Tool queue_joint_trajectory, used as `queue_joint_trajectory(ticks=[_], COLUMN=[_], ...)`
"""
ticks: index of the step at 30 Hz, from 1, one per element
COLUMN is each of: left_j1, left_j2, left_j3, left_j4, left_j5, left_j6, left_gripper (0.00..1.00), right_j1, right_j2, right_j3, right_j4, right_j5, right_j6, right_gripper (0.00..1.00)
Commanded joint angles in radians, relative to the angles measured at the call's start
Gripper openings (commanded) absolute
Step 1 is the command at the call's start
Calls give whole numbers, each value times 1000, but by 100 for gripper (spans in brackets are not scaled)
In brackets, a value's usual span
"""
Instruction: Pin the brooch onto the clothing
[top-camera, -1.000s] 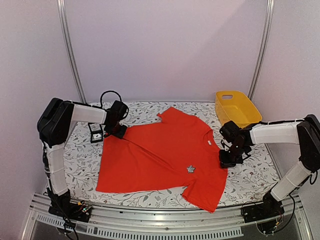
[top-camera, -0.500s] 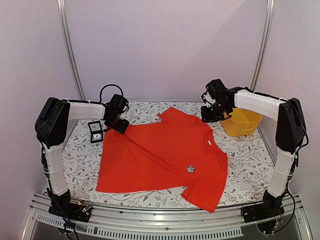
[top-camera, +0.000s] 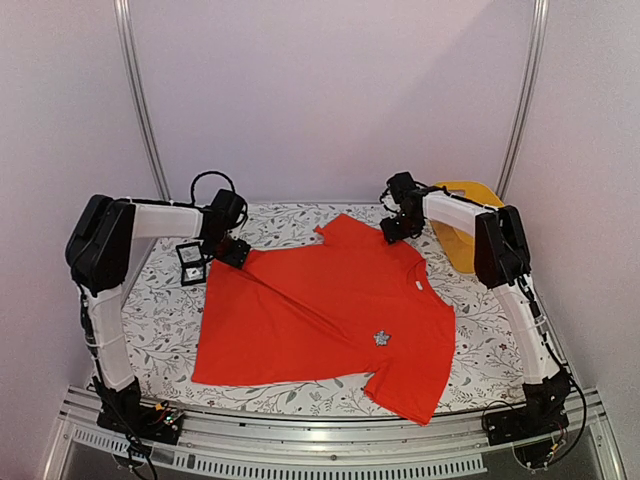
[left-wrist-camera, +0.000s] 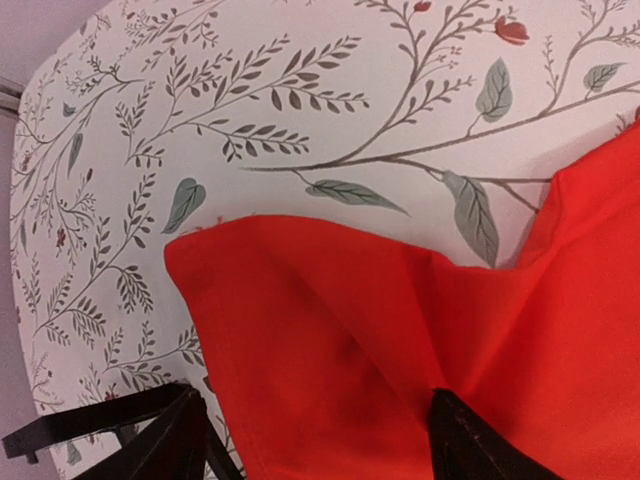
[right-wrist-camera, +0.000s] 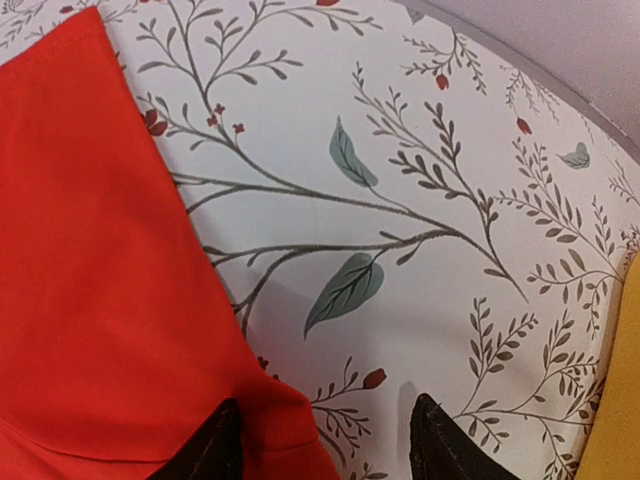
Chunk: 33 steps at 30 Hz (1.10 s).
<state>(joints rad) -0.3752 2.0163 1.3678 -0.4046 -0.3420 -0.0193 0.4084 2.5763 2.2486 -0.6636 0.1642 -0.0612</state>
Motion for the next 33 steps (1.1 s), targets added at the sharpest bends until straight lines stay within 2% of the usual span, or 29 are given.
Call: queue_joint_trajectory(ticks=[1, 3, 5, 7, 8, 14, 24, 26, 29, 33], left_j1=[22, 27, 31, 31, 31, 34, 51, 51, 51, 47], left_j2=[36, 43, 47, 47, 49, 65, 85, 95, 101, 76], left_j3=[22, 31, 38, 44, 49, 93, 87, 89, 90, 94], left_j4=[-10, -7, 4, 24, 33, 54, 16, 7, 2, -1], left_j5=[17, 18, 24, 40, 45, 48, 3, -2, -9, -9], left_j6=[-7, -4, 1, 14, 17, 18, -14, -13, -15, -15], left_gripper=[77, 78, 79, 85, 86, 87, 87, 87, 87, 87], right_j1=[0, -2, -4, -13, -19, -79, -103, -102, -103, -101], right_j2=[79, 87, 86, 77, 71, 56, 62, 60, 48, 13], right_j3=[23, 22, 23, 25, 25, 24, 16, 16, 16, 16], right_j4=[-31, -38, -37, -24, -14, 13, 16, 15, 10, 4], right_j5=[9, 13, 18, 27, 35, 9, -13, -26, -37, -51], right_j6=[-70, -73, -75, -71, -64, -17, -38, -41, -46, -39], right_gripper=[49, 28, 11, 0, 0, 0, 0, 9, 28, 44])
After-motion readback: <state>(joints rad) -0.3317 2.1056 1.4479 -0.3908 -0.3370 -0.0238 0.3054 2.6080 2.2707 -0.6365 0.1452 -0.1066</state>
